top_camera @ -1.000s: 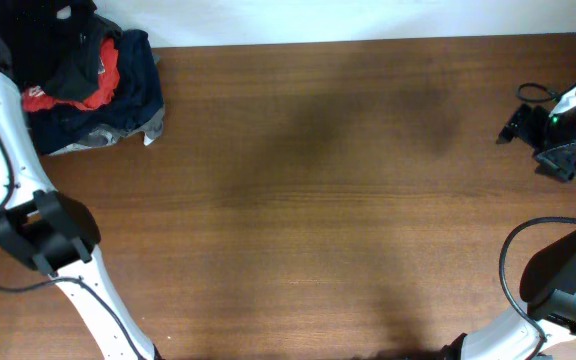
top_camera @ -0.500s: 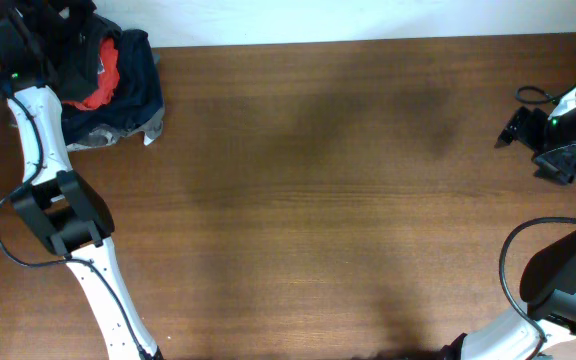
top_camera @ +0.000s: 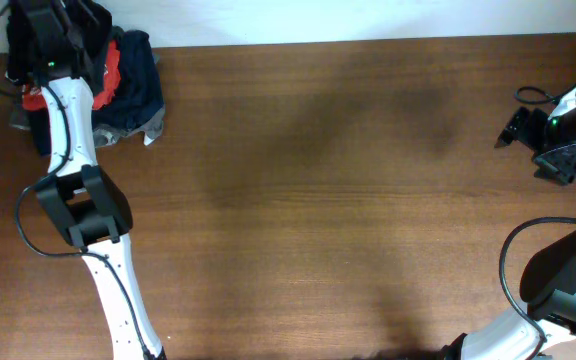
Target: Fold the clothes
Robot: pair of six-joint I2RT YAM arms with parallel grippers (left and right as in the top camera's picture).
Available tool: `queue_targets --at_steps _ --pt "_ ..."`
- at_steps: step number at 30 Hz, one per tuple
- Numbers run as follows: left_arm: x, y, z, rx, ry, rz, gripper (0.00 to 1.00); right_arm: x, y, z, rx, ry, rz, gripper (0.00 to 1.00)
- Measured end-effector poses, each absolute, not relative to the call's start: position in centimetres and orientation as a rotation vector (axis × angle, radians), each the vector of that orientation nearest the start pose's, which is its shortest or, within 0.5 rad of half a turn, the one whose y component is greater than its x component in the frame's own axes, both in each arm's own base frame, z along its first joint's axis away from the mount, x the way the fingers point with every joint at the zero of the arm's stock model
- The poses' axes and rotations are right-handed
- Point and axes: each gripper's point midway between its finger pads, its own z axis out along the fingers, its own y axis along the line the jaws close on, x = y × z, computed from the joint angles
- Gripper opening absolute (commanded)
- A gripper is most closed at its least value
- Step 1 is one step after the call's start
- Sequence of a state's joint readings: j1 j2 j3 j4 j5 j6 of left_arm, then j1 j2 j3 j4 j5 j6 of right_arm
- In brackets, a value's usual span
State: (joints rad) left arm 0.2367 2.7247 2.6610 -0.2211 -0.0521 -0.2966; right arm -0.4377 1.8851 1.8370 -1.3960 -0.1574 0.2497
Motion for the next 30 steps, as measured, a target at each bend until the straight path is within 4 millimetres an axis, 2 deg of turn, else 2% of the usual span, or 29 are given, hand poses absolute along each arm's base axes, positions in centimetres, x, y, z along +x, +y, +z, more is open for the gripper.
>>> queue_targets --at_steps 6,15,17,21,25,27,30 --pt "71.9 17.0 17.6 -0.528 1.865 -0.001 0.01 35.6 -13.7 17.1 0.994 2.823 0.217 0.89" --pt "71.9 12.8 15.6 -0.468 1.974 -0.012 0.02 35.6 -13.7 17.1 0.991 2.824 0.216 0.89" --pt "71.9 12.5 15.5 -0.459 1.979 -0.007 0.12 35.6 -13.7 17.1 0.99 2.824 0.217 0.89" --pt "71.9 12.8 15.5 -0.446 1.981 0.006 0.41 35.6 -13.7 17.1 0.99 2.825 0.216 0.89" --pt "71.9 12.8 16.4 -0.436 1.969 0.004 0.64 35.6 -13.7 17.1 0.989 2.825 0.216 0.89" --pt "71.8 13.1 17.5 -0.421 1.958 0.016 0.73 35.5 -13.7 17.1 0.989 2.825 0.216 0.89" --pt "71.6 13.7 18.5 -0.394 1.957 0.044 0.78 35.5 -13.7 17.1 0.989 2.825 0.216 0.89"
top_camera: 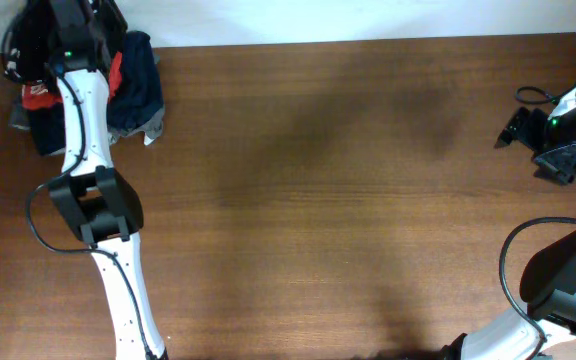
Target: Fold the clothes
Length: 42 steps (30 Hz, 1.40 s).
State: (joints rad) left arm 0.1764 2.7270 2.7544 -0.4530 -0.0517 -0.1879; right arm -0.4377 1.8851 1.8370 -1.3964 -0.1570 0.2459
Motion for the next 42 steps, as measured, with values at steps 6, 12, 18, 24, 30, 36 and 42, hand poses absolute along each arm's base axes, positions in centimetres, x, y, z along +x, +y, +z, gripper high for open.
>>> queue_targets --at_steps 6,12,18,24,30,36,42 --pt "71.1 15.4 20.3 -0.376 1.931 0.145 0.85 35.5 -13.7 17.1 0.966 2.832 0.214 0.89" --pt "71.0 17.5 22.8 -0.399 1.842 0.198 0.87 35.5 -13.7 17.1 0.962 2.833 0.214 0.89" --pt "70.6 21.2 25.0 -0.433 1.748 0.236 0.87 35.5 -13.7 17.1 0.963 2.833 0.214 0.89" --pt "69.9 24.3 25.7 -0.465 1.695 0.266 0.87 35.6 -13.7 17.1 0.962 2.833 0.214 0.89" --pt "70.5 25.2 20.7 -0.482 1.751 0.273 0.93 35.4 -13.6 17.1 0.963 2.839 0.216 0.89" --pt "71.2 25.6 9.9 -0.514 1.883 0.269 0.99 35.4 -13.2 17.1 0.954 2.848 0.218 0.89" --pt "71.2 25.7 9.6 -0.519 1.886 0.268 0.99 35.7 -12.5 17.1 0.924 2.859 0.22 0.89"
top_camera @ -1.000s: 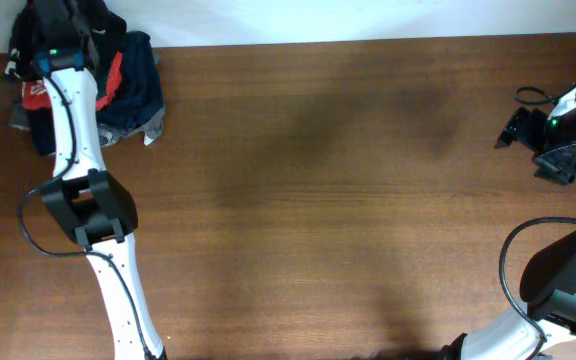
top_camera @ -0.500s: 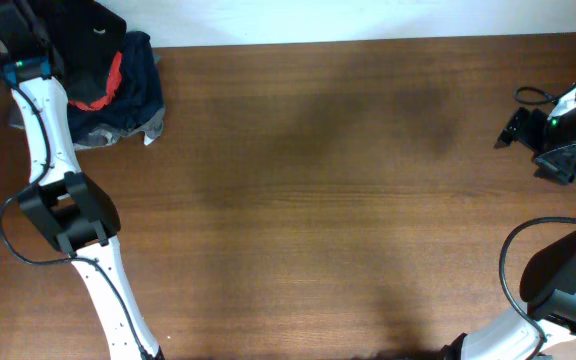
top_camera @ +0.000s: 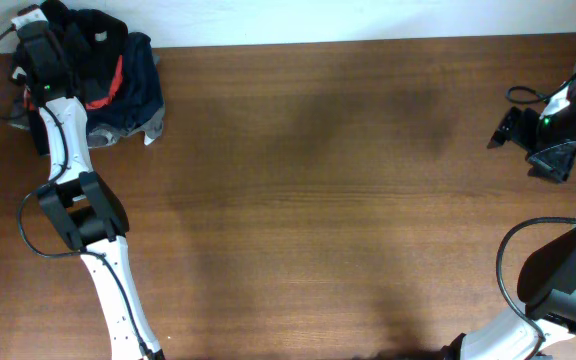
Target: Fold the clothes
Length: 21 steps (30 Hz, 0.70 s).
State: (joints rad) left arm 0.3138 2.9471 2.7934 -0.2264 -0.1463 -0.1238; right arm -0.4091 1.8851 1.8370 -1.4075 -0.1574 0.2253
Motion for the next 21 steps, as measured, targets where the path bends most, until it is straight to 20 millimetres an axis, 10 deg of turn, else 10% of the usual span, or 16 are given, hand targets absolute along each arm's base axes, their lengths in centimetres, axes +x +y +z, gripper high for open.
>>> queue_targets --at_steps 13,21 --pt "71.0 25.0 11.2 -0.473 1.924 0.25 0.99 36.0 -12.7 17.1 0.917 2.846 0.217 0.9" --pt "69.0 23.2 16.1 -0.431 2.01 0.225 0.99 37.1 -13.2 17.3 0.871 2.807 0.203 0.89"
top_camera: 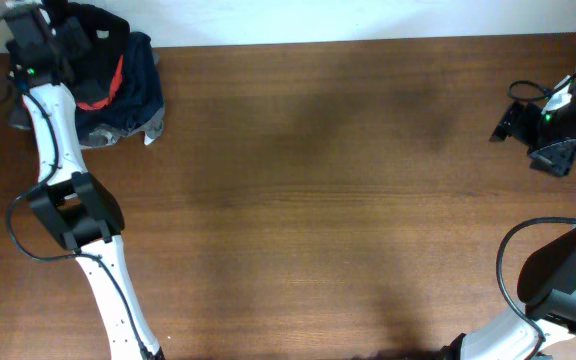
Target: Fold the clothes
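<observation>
A pile of clothes [118, 90] lies at the table's far left corner: dark navy cloth, a red strip and a grey edge. A black garment [93, 22] on top of it is drawn up toward my left gripper [56, 18], which sits at the pile's far left end, seemingly shut on that cloth; its fingertips are hidden by the fabric. My right gripper [508, 122] hangs at the far right side of the table, far from the clothes, holding nothing. Its jaws are too small and dark to read.
The brown wooden table [318, 200] ends at a white wall along the far side. My left arm's base link [68, 210] stands near the left edge. A black cable [528, 92] loops beside the right wrist.
My left gripper has shifted a little further left and back, and the black garment stays stretched toward it. The right gripper has barely moved.
My left gripper first sat over the clothes pile, covering its left part. It then stood at the pile's far edge. Later it was left of the pile with the black garment spread toward it and the red strip exposed, and now slightly further out.
</observation>
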Robot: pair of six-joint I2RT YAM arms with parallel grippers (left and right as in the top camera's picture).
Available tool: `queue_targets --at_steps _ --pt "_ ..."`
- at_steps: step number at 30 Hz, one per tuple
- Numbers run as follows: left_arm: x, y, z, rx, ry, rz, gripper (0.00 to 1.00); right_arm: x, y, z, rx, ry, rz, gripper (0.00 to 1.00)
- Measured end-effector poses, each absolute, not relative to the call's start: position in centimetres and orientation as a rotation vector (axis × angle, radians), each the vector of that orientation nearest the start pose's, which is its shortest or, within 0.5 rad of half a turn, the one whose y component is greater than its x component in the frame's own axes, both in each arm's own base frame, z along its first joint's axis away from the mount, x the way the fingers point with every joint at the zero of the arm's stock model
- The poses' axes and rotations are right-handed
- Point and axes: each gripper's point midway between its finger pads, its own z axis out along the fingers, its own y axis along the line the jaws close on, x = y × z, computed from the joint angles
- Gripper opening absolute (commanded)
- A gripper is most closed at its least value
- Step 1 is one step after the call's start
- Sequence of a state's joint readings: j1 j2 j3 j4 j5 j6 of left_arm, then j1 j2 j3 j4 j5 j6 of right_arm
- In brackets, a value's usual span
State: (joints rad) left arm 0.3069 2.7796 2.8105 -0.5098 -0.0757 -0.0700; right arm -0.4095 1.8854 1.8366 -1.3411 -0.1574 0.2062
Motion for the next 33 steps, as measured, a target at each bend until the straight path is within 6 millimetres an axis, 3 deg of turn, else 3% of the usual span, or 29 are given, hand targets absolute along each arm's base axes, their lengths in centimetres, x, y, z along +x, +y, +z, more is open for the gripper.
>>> queue_targets --at_steps 3,7,10,12,13,17,20,22,23,25,29,33 --pt "67.7 21.7 21.1 -0.407 2.004 0.206 0.99 37.4 -13.3 17.3 0.808 2.812 0.195 0.89" --pt "64.5 18.4 28.8 -0.36 2.001 0.16 0.99 37.9 -13.5 18.4 0.73 2.799 0.182 0.89" --pt "61.4 15.1 33.0 -0.312 2.036 0.098 0.99 39.6 -13.6 21.2 0.664 2.716 0.198 0.89" --pt "59.7 12.8 34.9 -0.272 2.055 0.044 0.99 40.6 -13.4 23.7 0.621 2.646 0.226 0.89" --pt "58.6 11.0 35.9 -0.232 2.072 -0.014 0.99 41.4 -13.1 26.0 0.583 2.587 0.247 0.89" --pt "57.1 6.2 36.7 -0.114 2.11 -0.203 0.99 41.7 -11.5 30.6 0.448 2.511 0.265 0.89" --pt "56.5 2.2 36.2 -0.022 2.145 -0.347 0.99 41.2 -8.7 33.9 0.297 2.471 0.262 0.91" --pt "55.7 -0.4 35.4 0.025 2.188 -0.424 0.99 40.5 -6.4 36.5 0.188 2.426 0.255 0.99" --pt "55.3 -1.7 35.1 0.048 2.208 -0.46 0.99 39.7 -4.8 38.5 0.125 2.384 0.25 0.99" --pt "54.8 -3.9 34.9 0.092 2.223 -0.512 0.99 38.6 -3.3 40.5 0.057 2.336 0.243 0.99" --pt "54.6 -5.7 35.0 0.134 2.222 -0.554 0.99 35.0 -0.8 45.0 -0.038 2.217 0.228 0.99" --pt "54.5 -6.1 35.0 0.144 2.221 -0.565 0.99 33.2 0.2 46.8 -0.073 2.164 0.222 0.99"
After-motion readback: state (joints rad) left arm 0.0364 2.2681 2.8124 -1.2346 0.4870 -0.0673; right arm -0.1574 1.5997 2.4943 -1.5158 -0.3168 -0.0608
